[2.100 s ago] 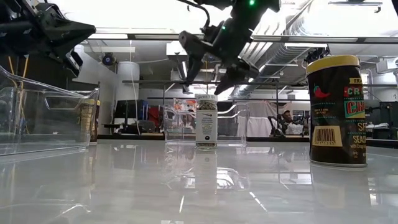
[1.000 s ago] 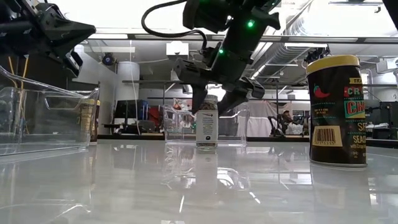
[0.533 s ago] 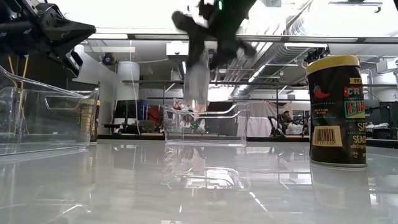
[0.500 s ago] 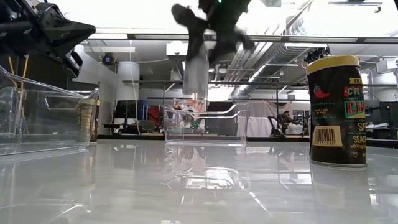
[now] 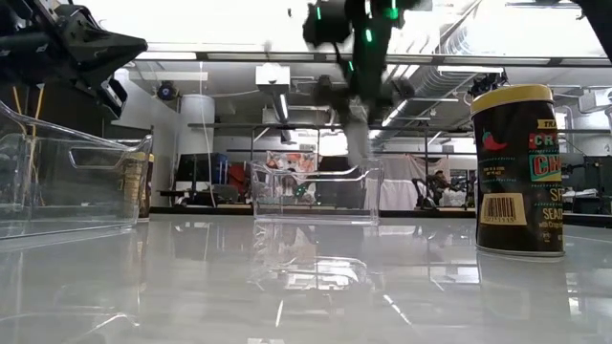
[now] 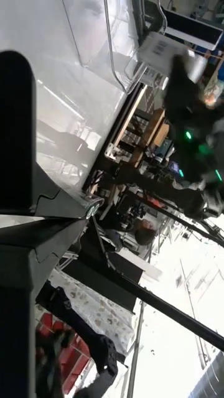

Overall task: Sort spices by type
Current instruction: Put the bottom white seasoning bottle into the top transparent bin

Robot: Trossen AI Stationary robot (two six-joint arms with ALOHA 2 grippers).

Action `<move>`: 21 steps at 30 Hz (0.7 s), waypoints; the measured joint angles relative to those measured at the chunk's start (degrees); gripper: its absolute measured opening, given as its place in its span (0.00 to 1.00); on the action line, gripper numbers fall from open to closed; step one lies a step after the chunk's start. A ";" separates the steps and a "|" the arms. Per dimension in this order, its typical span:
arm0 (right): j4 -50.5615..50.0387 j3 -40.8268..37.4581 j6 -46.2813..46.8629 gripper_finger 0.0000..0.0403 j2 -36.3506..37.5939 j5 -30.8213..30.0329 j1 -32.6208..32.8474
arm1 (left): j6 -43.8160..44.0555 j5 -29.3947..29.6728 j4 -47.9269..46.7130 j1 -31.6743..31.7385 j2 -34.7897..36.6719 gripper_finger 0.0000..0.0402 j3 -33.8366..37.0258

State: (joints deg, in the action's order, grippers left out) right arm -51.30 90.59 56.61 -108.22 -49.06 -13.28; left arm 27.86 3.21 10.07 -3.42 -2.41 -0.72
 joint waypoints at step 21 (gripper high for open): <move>16.60 -13.50 12.37 0.49 0.17 7.43 -7.52 | 0.00 -0.01 0.01 0.00 -0.01 0.00 0.01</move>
State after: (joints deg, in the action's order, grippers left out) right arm -34.69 77.09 68.98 -108.06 -41.63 -20.80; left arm 27.86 3.20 10.07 -3.42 -2.42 -0.71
